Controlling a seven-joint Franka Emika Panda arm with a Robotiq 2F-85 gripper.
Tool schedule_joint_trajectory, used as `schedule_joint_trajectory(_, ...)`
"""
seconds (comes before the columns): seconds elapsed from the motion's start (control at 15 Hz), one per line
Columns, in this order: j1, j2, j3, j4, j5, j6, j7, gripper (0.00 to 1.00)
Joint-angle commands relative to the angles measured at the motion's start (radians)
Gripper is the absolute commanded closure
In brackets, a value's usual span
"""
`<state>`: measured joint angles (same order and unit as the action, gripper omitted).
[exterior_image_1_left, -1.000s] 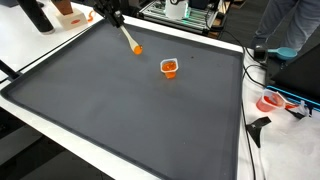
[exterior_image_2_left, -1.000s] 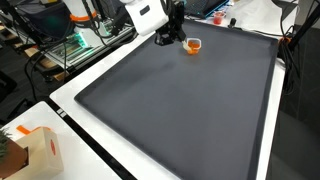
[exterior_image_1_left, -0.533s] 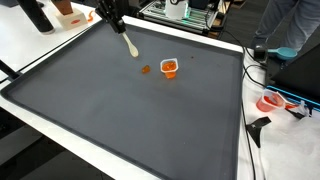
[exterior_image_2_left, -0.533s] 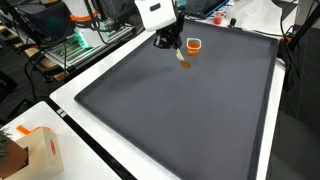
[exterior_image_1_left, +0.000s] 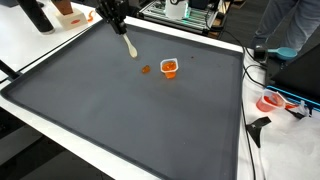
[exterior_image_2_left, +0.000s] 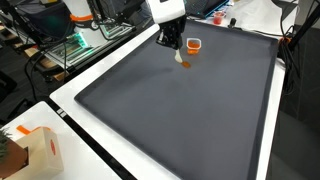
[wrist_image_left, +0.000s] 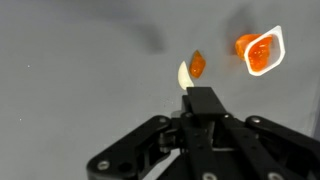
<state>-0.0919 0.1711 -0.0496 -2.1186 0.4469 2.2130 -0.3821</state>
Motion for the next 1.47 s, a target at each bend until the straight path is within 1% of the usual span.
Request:
schedule_joint_trajectory(0.0,0.012,-0.034,0.022,-0.008,-0.047,0.0,0.042,0.97)
schedule_joint_trajectory(0.2,0.032,-0.06,0.045,0.005,-0.062,-0.019,0.051,0.97)
schedule_joint_trajectory(0.4,0.063,-0.082,0.066,0.035,-0.111,-0.044,0.095,0.97)
schedule_joint_trajectory(0.8,0.134,-0.089,0.109,0.123,-0.261,-0.13,0.229,0.97)
schedule_joint_trajectory(1.2,0.179,-0.071,0.136,0.189,-0.379,-0.205,0.321,0.97)
schedule_joint_trajectory(1.27,0.169,-0.082,0.135,0.166,-0.329,-0.17,0.277,0.97)
schedule_joint_trajectory(1.33,0.172,-0.082,0.137,0.17,-0.333,-0.172,0.283,0.88)
schedule_joint_trajectory(1.4,0.172,-0.082,0.137,0.171,-0.333,-0.172,0.283,0.88)
